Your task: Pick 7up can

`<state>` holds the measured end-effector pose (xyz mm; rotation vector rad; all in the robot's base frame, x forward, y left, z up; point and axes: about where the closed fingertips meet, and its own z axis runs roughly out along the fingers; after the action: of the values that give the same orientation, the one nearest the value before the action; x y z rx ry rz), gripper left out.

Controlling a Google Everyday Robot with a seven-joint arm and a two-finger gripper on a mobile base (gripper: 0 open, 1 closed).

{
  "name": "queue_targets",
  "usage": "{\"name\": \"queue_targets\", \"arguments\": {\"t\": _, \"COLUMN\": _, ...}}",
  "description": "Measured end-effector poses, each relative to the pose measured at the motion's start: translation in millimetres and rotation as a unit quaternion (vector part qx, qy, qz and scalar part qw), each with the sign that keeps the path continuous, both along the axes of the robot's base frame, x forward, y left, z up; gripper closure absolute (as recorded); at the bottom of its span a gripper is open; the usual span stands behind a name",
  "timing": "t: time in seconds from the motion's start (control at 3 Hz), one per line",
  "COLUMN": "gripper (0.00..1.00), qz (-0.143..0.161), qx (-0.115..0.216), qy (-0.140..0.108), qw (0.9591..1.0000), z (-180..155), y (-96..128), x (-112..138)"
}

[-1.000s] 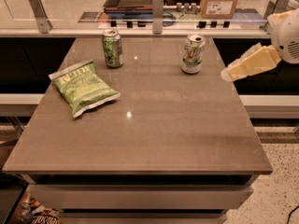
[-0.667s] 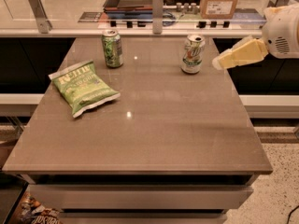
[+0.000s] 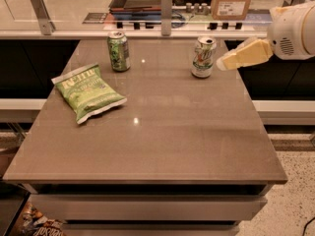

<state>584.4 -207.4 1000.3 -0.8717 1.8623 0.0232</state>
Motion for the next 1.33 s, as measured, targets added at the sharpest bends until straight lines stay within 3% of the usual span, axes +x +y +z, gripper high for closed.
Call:
{"name": "queue_targets", "arguments": {"t": 0.67, "gripper": 0.0, "qz": 0.004, "qx": 0.078, "qy": -0.005, "qw": 0.997, "z": -28.1, "y": 22.0, "x": 32.1}}
{"name": "queue_targets", "arguments": {"t": 1.33, "gripper": 0.0, "qz": 0.03, "qx": 0.16, "qy": -0.037, "qw": 0.9859, "z": -46.2, "y": 41.2, "x": 74.1}}
